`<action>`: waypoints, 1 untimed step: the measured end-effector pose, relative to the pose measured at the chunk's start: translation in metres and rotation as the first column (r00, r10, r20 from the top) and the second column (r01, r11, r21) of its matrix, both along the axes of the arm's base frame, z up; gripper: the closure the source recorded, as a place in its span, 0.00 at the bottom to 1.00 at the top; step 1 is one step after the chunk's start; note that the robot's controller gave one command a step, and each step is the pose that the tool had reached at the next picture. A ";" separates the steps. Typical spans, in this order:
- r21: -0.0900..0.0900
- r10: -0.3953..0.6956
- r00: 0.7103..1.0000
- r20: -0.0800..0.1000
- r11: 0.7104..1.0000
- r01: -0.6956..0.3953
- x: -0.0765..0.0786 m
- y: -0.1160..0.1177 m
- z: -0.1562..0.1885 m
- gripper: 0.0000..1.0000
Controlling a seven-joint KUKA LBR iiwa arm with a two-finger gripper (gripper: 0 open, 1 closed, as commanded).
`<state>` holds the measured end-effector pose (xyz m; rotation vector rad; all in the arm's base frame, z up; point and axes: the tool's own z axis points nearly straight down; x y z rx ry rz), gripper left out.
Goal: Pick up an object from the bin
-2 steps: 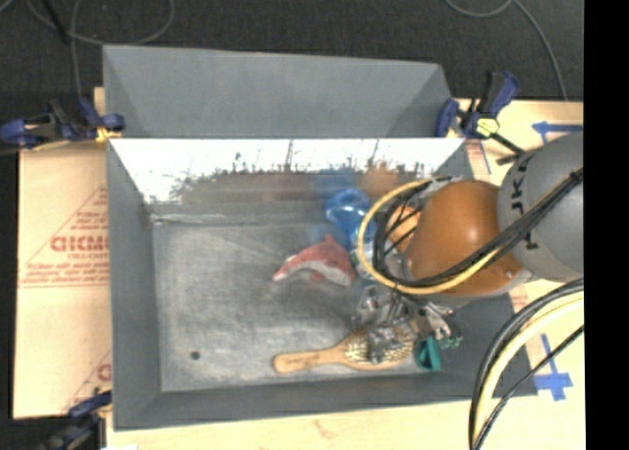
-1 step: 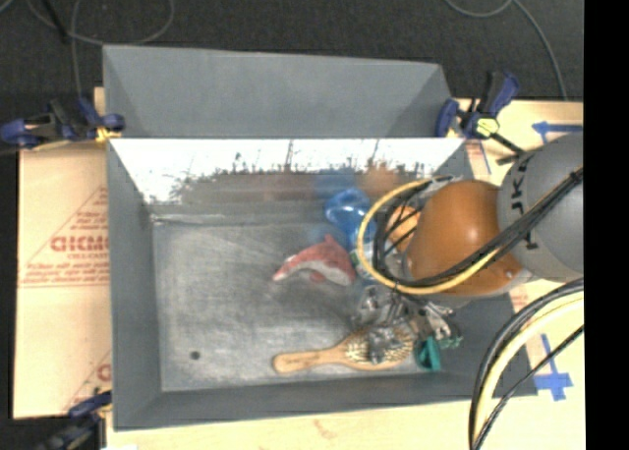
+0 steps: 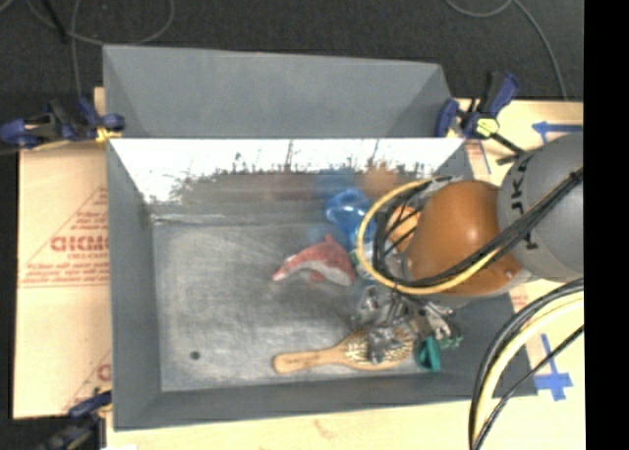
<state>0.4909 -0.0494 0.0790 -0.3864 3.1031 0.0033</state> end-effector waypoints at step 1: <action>-0.005 0.104 0.995 0.005 0.995 -0.104 0.003 0.008 0.004 1.00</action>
Offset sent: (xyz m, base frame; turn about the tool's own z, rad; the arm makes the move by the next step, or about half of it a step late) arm 0.0366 -0.1058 -0.0090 -0.0892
